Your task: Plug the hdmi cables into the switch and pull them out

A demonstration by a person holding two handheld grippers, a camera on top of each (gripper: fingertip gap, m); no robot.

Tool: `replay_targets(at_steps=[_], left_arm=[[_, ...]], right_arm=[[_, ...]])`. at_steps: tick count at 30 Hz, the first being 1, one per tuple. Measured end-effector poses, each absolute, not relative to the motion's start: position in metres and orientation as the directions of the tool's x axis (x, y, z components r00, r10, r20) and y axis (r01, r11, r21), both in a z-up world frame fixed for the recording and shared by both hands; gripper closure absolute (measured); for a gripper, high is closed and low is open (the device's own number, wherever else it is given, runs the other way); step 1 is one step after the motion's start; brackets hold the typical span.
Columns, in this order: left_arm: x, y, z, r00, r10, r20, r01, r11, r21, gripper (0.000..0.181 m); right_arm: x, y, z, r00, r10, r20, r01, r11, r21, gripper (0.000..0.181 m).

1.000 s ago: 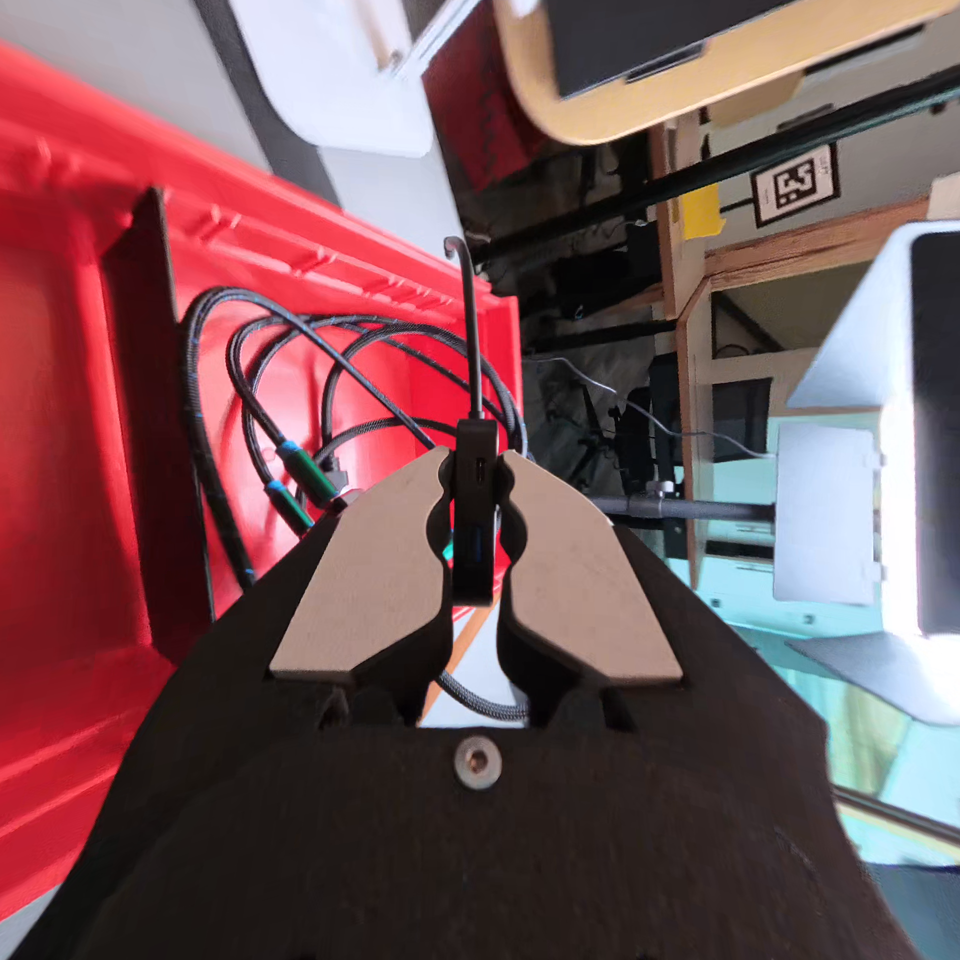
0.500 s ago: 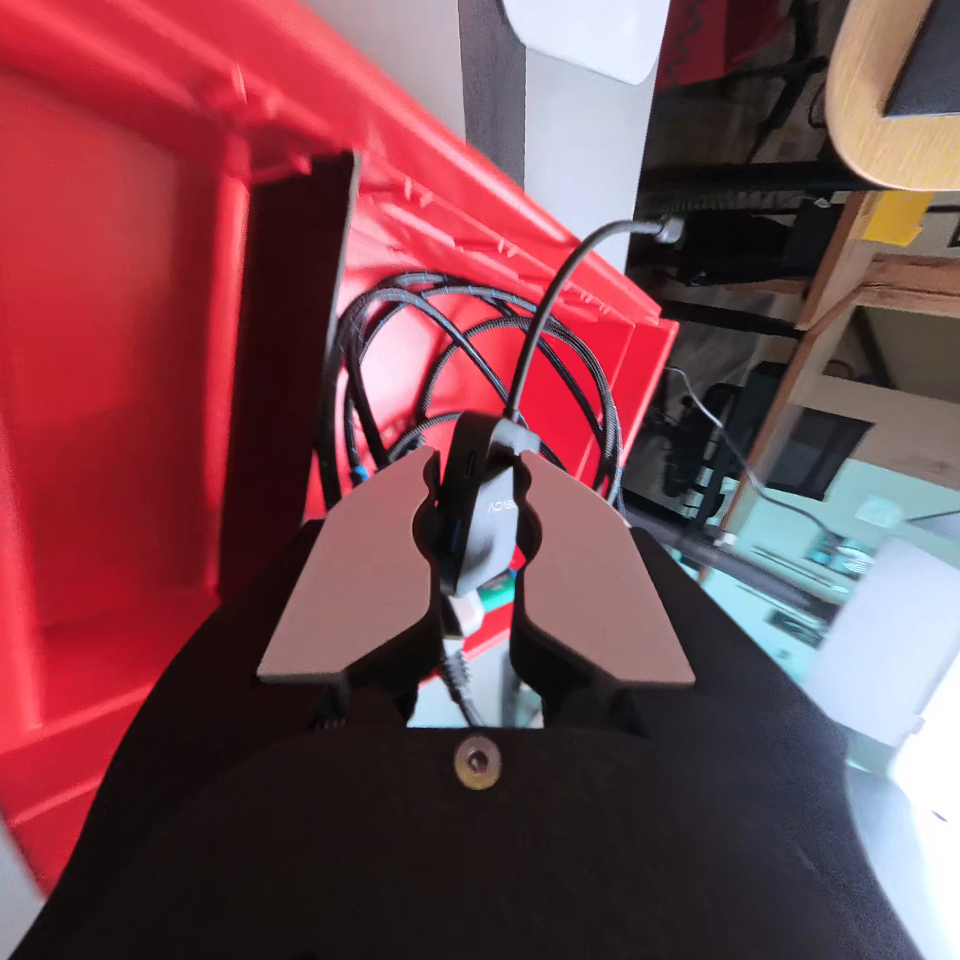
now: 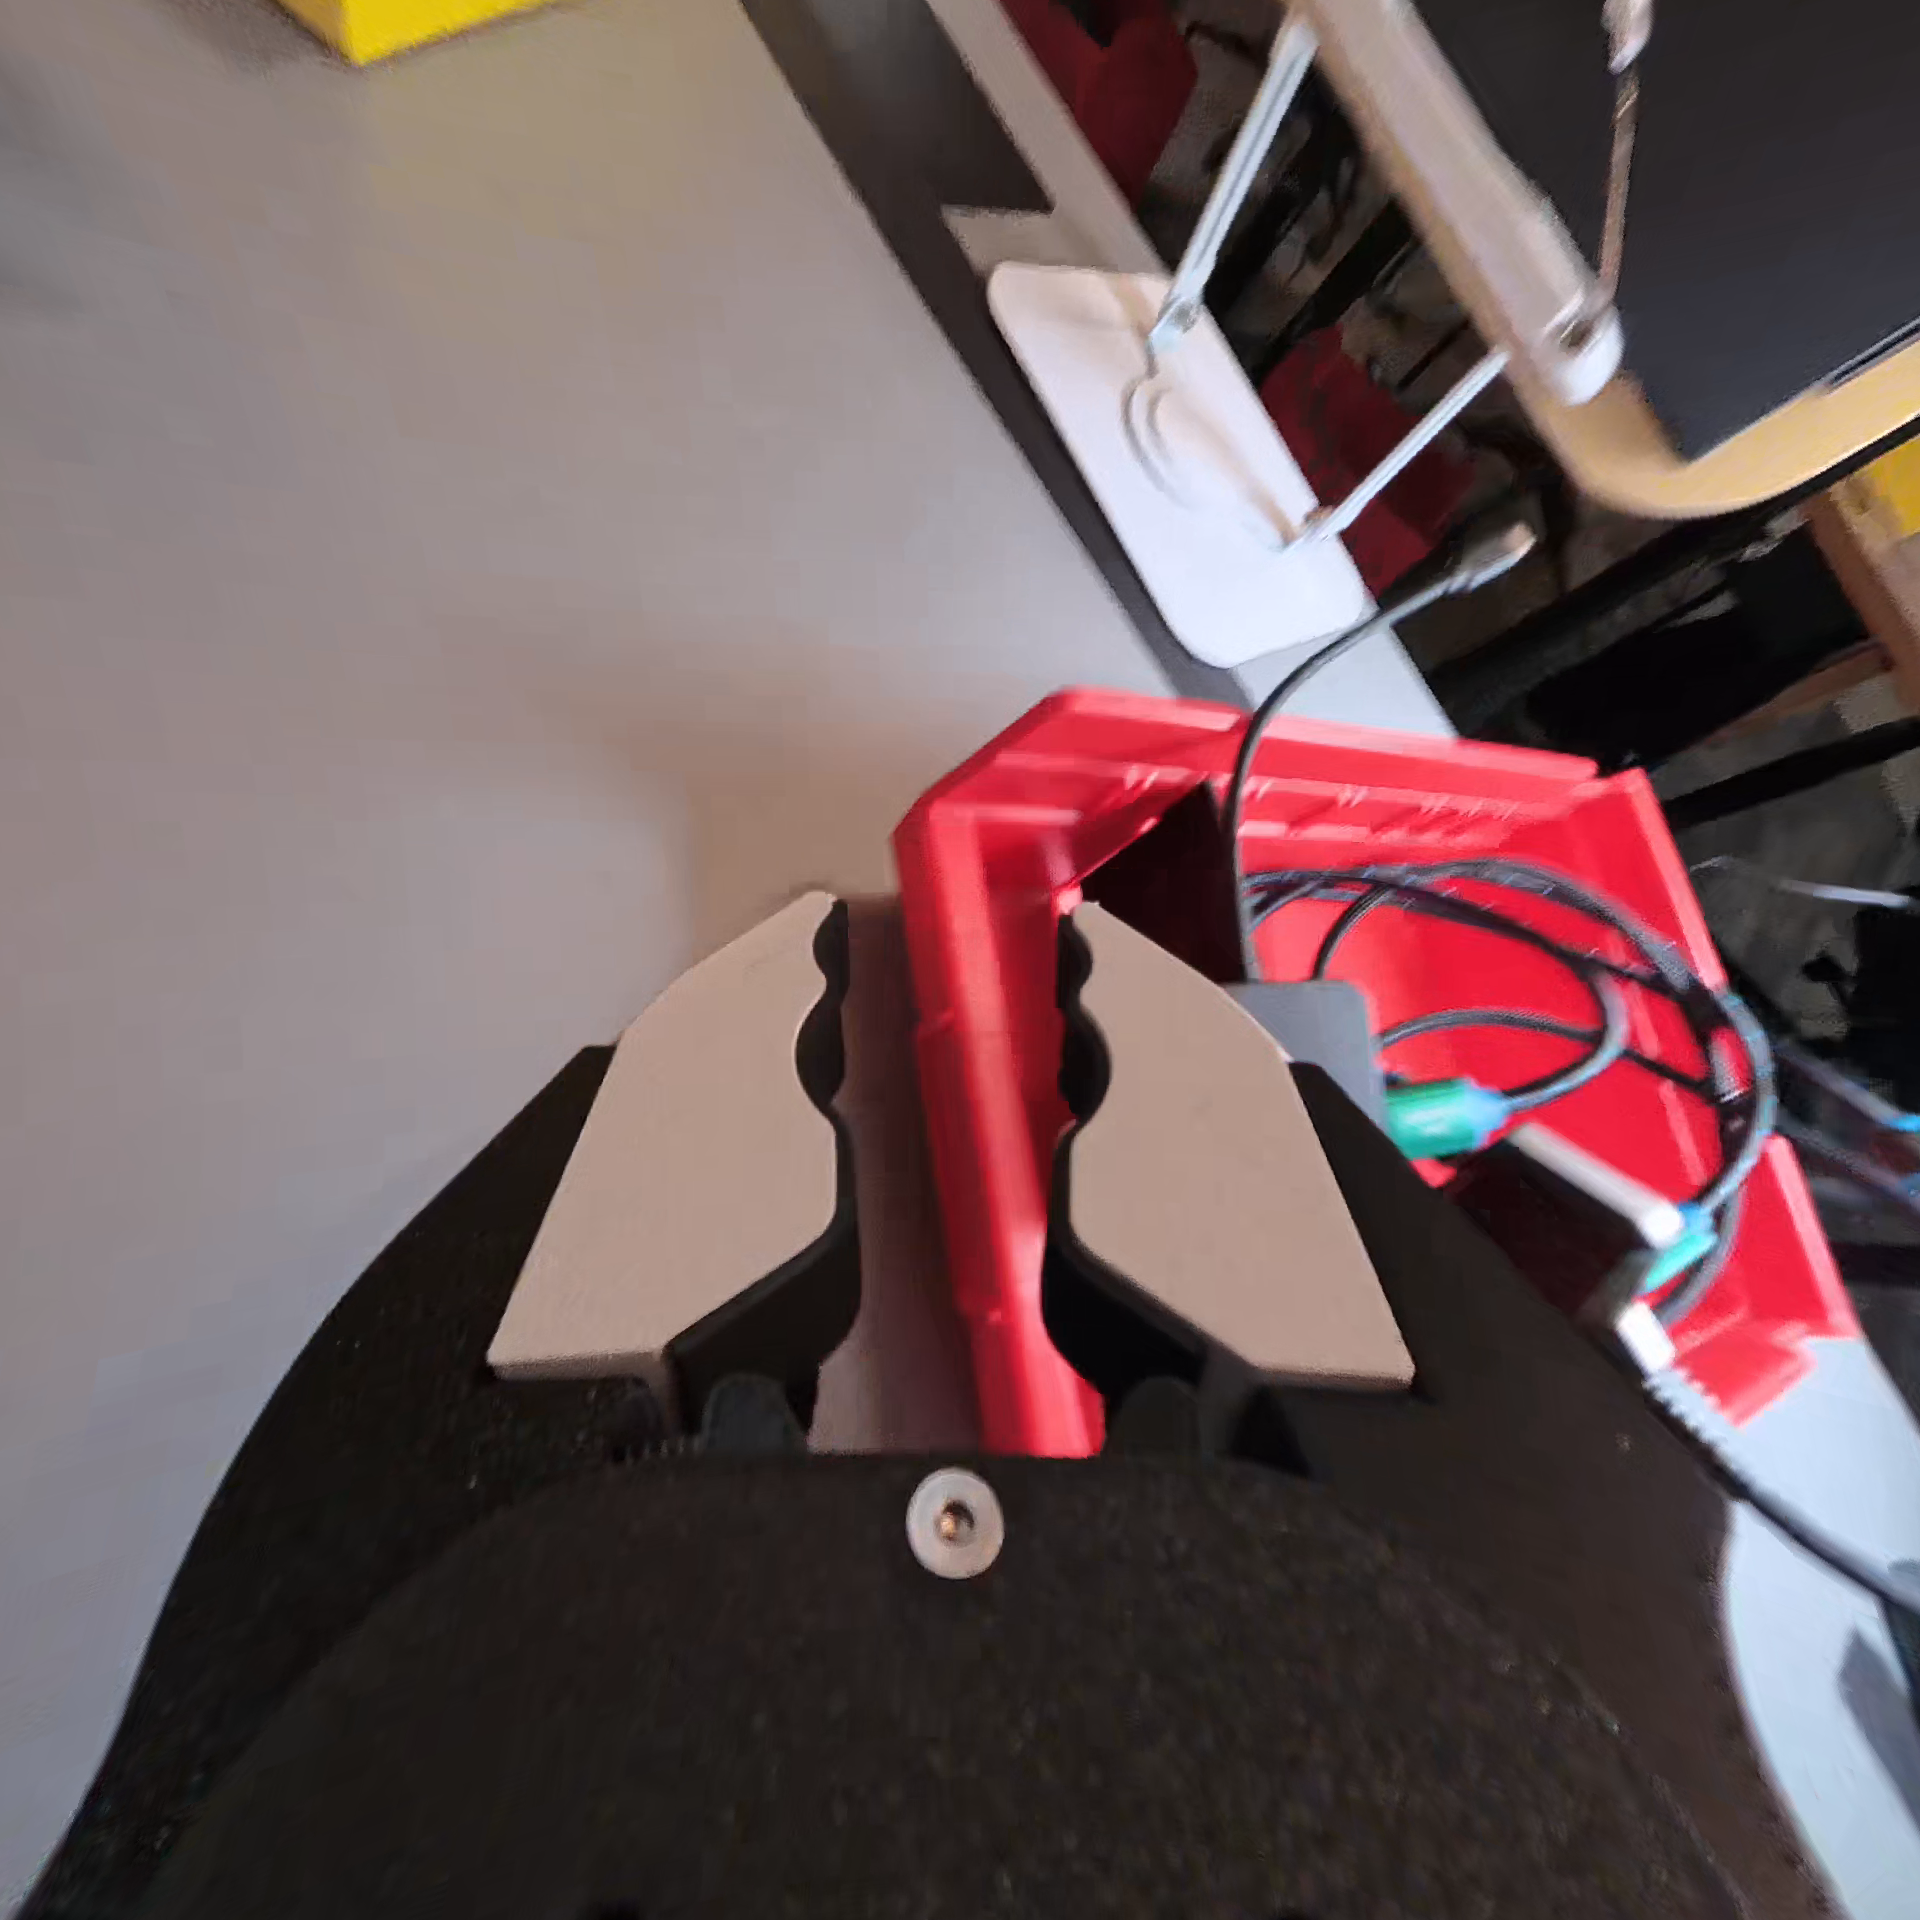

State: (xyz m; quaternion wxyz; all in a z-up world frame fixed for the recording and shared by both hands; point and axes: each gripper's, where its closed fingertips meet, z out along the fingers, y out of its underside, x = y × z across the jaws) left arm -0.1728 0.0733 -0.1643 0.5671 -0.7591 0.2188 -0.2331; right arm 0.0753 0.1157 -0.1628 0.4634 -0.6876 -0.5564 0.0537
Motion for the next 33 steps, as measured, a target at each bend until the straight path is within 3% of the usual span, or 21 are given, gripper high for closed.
replay_targets(at_steps=[1,5,9,15,19,21,24,26,30,33], left_arm=[[-0.178,0.072,-0.158,0.802,-0.589,0.103,-0.066,-0.258,-0.964,0.150],[-0.214,0.063,-0.150,0.836,-0.544,0.068,-0.125,-0.310,-0.943,0.141],[-0.262,0.055,-0.186,0.872,-0.481,-0.095,-0.326,-0.425,-0.845,0.133],[-0.282,0.037,-0.216,0.881,-0.464,-0.098,-0.340,-0.473,-0.813,0.132],[-0.269,0.025,-0.209,0.876,-0.475,-0.078,-0.307,-0.426,-0.851,0.134],[-0.264,0.019,-0.204,0.870,-0.485,-0.085,-0.302,-0.390,-0.870,0.136],[-0.262,0.013,-0.201,0.867,-0.493,-0.069,-0.281,-0.371,-0.885,0.138],[-0.263,0.010,-0.201,0.868,-0.493,-0.055,-0.263,-0.363,-0.894,0.140],[-0.269,0.007,-0.204,0.874,-0.482,-0.056,-0.254,-0.356,-0.899,0.142],[-0.272,0.006,-0.210,0.879,-0.476,-0.045,-0.239,-0.355,-0.904,0.142]], right_arm=[[0.080,0.112,-0.176,0.374,0.813,0.447,0.733,0.037,-0.679,0.143],[0.109,0.111,-0.214,0.333,0.767,0.548,0.838,0.026,-0.545,0.142],[0.132,0.115,-0.217,0.326,0.723,0.610,0.871,0.021,-0.490,0.143],[0.151,0.150,-0.176,0.445,0.631,0.636,0.838,-0.043,-0.543,0.137],[0.182,0.192,-0.167,0.641,0.617,0.456,0.742,-0.347,-0.574,0.122],[0.191,0.211,-0.169,0.706,0.606,0.365,0.680,-0.437,-0.589,0.127],[0.175,0.217,-0.179,0.734,0.654,0.183,0.603,-0.504,-0.618,0.151],[0.173,0.225,-0.180,0.732,0.648,0.211,0.616,-0.496,-0.611,0.166],[0.151,0.226,-0.155,0.651,0.721,0.238,0.668,-0.395,-0.631,0.172],[0.137,0.237,-0.111,0.632,0.719,0.291,0.650,-0.287,-0.704,0.174]])
